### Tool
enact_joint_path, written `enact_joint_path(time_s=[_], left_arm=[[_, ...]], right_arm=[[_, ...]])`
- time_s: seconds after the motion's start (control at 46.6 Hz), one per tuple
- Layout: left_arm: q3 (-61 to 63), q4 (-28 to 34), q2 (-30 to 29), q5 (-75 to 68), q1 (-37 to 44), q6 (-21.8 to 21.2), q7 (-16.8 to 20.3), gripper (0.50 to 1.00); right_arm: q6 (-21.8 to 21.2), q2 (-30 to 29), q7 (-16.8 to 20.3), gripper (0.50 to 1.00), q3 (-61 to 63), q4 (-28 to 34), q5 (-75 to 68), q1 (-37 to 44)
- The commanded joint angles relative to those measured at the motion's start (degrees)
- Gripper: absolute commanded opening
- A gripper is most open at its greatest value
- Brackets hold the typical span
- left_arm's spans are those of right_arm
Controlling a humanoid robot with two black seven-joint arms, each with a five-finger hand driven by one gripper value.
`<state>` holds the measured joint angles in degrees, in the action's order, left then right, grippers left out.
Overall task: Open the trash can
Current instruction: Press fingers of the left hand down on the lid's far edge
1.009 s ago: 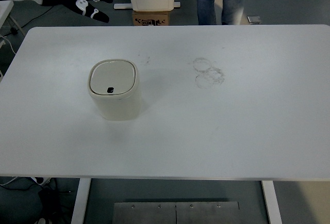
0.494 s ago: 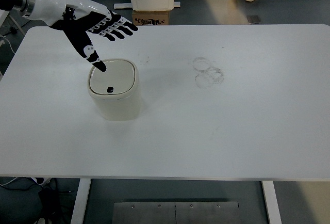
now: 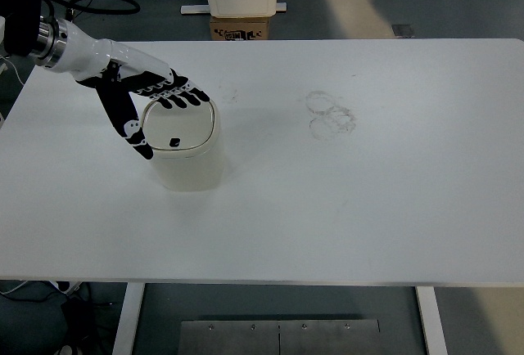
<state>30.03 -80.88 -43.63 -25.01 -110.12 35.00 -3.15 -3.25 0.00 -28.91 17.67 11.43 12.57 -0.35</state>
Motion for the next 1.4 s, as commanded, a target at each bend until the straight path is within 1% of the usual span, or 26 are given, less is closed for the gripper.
enact_joint_path(time_s=[0.0,0.107,0.279,0.837,1.374], left_arm=[[1.0,-0.1,0.0,-1.0,-0.1,0.0,0.0,1.000],[3.5,-0.3,0.1,-2.0,0.1,0.0,0.1,1.000],[4.2,-0.3,0.0,-2.1,0.3,0.0,0.1,1.000],[4.2,-0.2,1.4,-2.3,3.7,0.0,0.1,1.000],[3.5,0.6,1.4,-2.3,4.3,0.0,0.1,1.000]], right_arm=[[0.0,0.0,0.0,0.991,0.0,0.0,0.0,0.0],[0.0,0.0,0.0,0.991,0.0,0.0,0.0,0.0],[0.0,0.0,0.0,0.991,0.0,0.0,0.0,0.0],[0.0,0.0,0.0,0.991,0.0,0.0,0.0,0.0],[0.0,0.0,0.0,0.991,0.0,0.0,0.0,0.0]])
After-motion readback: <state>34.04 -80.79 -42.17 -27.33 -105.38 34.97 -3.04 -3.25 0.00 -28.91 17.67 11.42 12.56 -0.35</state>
